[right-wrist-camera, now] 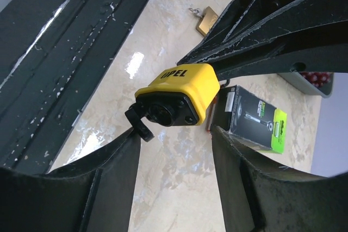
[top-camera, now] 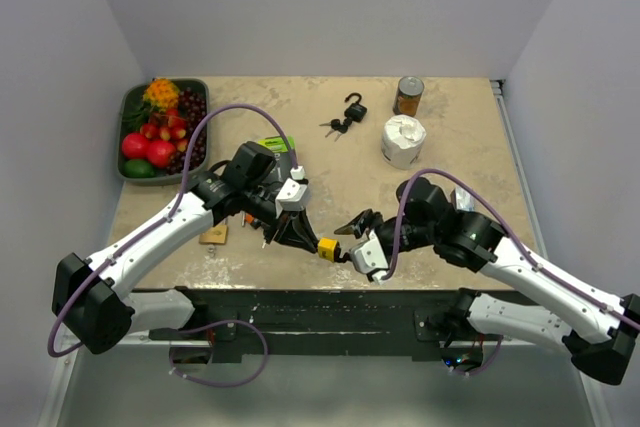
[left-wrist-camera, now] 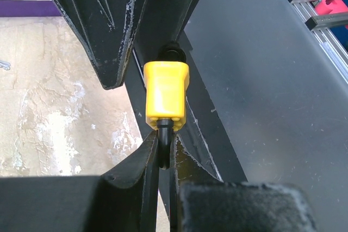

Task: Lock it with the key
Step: Place the lock at the center of the board.

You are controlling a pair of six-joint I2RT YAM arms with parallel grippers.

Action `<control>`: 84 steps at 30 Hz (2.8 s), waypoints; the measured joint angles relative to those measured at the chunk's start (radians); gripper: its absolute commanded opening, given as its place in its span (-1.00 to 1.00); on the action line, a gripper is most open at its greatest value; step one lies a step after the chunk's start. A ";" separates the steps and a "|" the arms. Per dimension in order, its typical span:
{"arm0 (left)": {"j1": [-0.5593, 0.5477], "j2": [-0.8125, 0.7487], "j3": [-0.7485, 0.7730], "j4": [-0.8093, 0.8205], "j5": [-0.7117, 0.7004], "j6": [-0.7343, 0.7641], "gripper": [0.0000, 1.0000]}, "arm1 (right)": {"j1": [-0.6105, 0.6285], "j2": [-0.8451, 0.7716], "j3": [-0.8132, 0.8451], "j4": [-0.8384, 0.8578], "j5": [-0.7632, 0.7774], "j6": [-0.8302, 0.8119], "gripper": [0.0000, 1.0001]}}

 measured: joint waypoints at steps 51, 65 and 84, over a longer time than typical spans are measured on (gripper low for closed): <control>-0.031 0.014 0.000 -0.030 -0.076 0.003 -1.00 | 0.000 0.080 0.066 -0.054 -0.066 0.084 -0.31; -0.040 0.017 0.000 -0.063 -0.113 -0.011 -1.00 | 0.000 0.053 -0.023 0.054 -0.071 0.095 -0.51; 0.107 0.060 -0.061 0.048 -0.113 -0.294 -1.00 | -0.071 -0.076 -0.001 0.035 0.259 0.285 0.93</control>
